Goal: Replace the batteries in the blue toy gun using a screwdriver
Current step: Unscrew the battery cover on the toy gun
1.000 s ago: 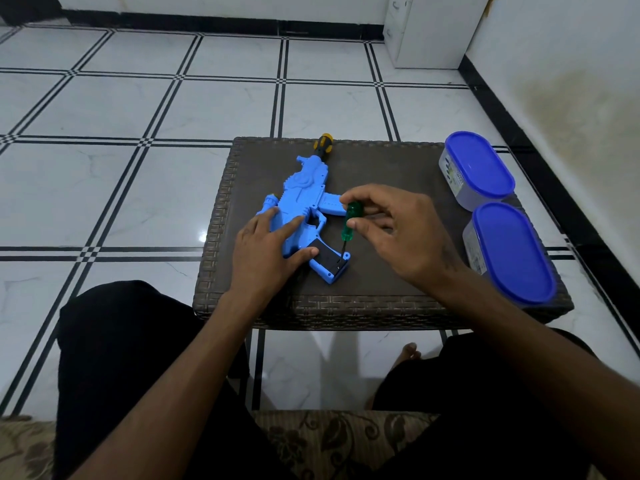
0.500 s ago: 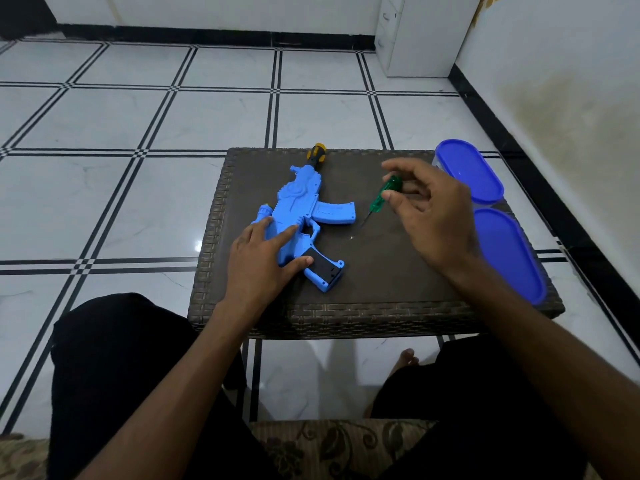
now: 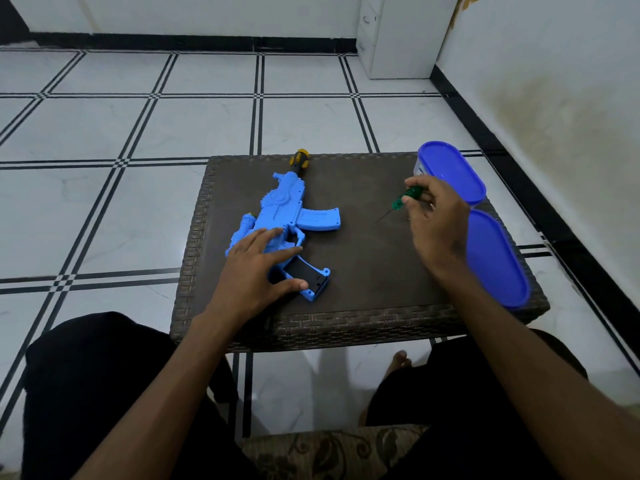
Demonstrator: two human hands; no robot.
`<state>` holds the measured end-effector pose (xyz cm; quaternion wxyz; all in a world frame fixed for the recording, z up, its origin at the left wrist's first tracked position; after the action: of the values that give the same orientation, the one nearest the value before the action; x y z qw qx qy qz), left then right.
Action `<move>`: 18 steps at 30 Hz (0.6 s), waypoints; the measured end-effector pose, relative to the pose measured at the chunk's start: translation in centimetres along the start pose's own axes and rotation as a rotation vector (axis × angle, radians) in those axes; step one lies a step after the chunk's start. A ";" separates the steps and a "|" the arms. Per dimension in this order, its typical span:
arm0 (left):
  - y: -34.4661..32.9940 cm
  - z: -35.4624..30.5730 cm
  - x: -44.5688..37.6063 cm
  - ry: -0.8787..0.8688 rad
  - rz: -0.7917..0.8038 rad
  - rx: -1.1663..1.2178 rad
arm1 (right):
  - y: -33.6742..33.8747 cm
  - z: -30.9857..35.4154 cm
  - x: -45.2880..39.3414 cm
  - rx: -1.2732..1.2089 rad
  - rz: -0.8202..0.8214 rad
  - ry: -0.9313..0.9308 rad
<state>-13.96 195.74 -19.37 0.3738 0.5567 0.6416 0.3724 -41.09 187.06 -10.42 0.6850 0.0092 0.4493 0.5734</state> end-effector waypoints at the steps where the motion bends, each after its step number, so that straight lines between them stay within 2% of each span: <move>1: 0.0 0.0 0.0 -0.008 -0.001 -0.002 | -0.1 -0.1 0.1 0.001 0.002 0.003; 6: 0.3 -0.1 -0.1 -0.038 -0.010 -0.025 | -1.3 -0.5 2.5 0.042 0.037 0.033; 9: 0.4 -0.2 -0.1 -0.029 -0.009 -0.041 | -2.3 -1.6 5.0 0.066 0.059 -0.036; 13: 0.3 -0.2 -0.2 -0.043 0.010 -0.089 | -3.9 -3.2 7.4 0.147 0.169 -0.177; 18: 0.0 -0.1 -0.1 -0.065 0.018 -0.181 | -4.9 -3.6 7.0 0.231 0.293 -0.221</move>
<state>-14.04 195.59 -19.36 0.4400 0.5382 0.5876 0.4140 -39.94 189.12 -19.36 0.6338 0.2159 0.4279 0.6071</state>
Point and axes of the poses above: each hand's wrist, its own x-axis away from the middle knuckle, its own y-axis out of the back of the hand, z = x × y, the point moved 9 cm from there along -x, towards the middle knuckle, and after that the axes turned 11 degrees about y, right-handed, at the moved point
